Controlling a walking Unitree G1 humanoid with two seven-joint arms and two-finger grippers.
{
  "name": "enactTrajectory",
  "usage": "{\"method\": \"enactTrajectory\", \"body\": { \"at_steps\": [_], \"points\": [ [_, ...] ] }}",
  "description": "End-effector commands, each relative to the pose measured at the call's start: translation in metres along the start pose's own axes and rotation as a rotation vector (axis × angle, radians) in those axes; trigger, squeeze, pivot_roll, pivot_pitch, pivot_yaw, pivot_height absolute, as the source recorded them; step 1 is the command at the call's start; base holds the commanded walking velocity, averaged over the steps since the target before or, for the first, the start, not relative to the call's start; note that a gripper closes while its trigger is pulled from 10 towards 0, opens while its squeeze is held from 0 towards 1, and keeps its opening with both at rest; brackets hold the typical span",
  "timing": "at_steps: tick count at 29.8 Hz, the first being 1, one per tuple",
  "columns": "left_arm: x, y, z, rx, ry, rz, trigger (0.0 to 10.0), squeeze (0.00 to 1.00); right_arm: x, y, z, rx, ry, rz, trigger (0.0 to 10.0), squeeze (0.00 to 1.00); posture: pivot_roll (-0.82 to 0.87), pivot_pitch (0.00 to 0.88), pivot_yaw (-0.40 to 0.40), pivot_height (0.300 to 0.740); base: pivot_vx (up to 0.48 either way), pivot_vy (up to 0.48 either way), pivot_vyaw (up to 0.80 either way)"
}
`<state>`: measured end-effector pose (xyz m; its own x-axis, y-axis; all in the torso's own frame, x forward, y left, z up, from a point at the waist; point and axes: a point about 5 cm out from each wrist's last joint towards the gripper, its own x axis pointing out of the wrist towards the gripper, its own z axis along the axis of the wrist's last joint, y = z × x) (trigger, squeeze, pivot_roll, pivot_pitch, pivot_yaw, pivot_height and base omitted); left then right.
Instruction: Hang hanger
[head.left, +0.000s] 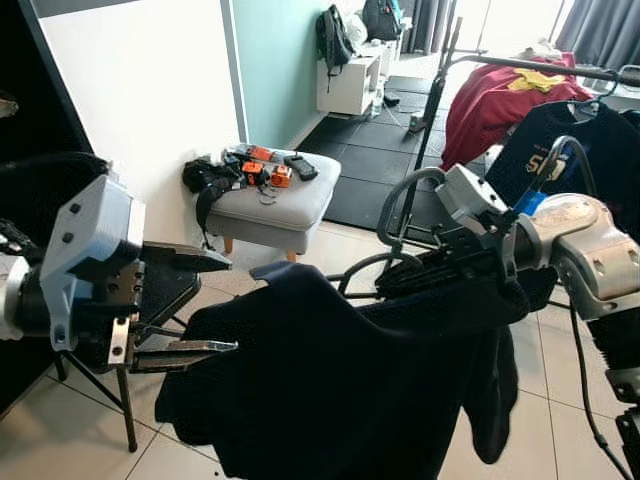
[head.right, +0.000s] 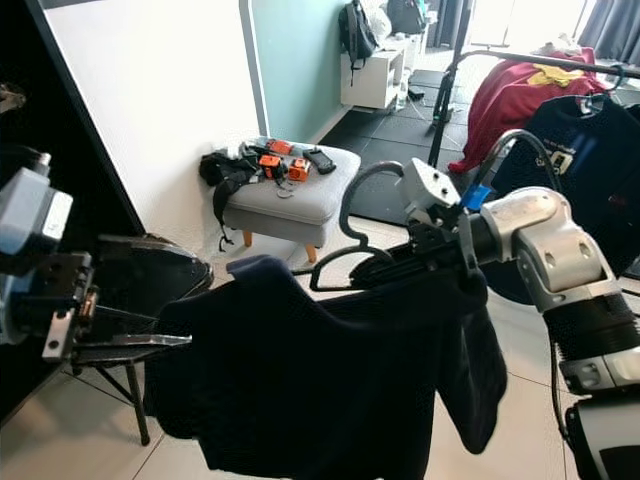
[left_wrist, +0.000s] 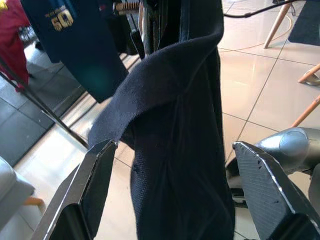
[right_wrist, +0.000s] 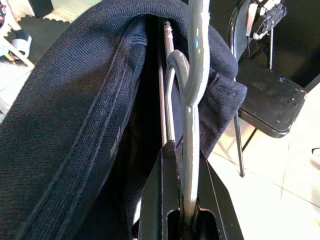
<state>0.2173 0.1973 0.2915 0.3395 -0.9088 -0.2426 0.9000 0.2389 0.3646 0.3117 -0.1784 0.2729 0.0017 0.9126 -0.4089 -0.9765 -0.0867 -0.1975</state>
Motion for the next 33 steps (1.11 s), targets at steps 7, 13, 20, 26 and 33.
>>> {"method": "enactTrajectory", "body": {
  "at_steps": [7, 13, 20, 26, 33],
  "points": [
    [0.005, 0.006, -0.015, -0.054, 0.062, 0.07, 10.0, 0.0, 0.001, -0.003, 0.013, -0.06, -0.017, 0.012, 10.0, 0.0, -0.07, 0.0, -0.016, 0.74, 0.0, 0.0, 0.0],
    [0.013, 0.012, -0.036, -0.121, 0.092, 0.169, 10.0, 0.0, 0.0, 0.001, 0.016, -0.064, -0.036, 0.042, 10.0, 0.0, -0.07, 0.0, -0.024, 0.74, 0.0, 0.0, 0.0],
    [0.02, 0.009, -0.043, -0.148, 0.109, 0.169, 9.7, 0.0, 0.0, 0.002, 0.018, -0.066, -0.054, 0.048, 10.0, 0.0, -0.07, 0.0, -0.025, 0.74, 0.0, 0.0, 0.0],
    [0.031, 0.002, -0.048, -0.183, 0.101, 0.137, 0.0, 0.0, 0.001, 0.003, 0.02, -0.069, -0.072, 0.052, 10.0, 0.0, -0.07, 0.0, -0.025, 0.74, 0.0, 0.0, 0.0],
    [0.033, 0.002, -0.048, -0.188, 0.095, 0.141, 0.0, 0.0, 0.0, 0.003, 0.021, -0.068, -0.078, 0.054, 10.0, 0.0, -0.07, 0.0, -0.026, 0.74, 0.0, 0.0, 0.0]
  ]
}}
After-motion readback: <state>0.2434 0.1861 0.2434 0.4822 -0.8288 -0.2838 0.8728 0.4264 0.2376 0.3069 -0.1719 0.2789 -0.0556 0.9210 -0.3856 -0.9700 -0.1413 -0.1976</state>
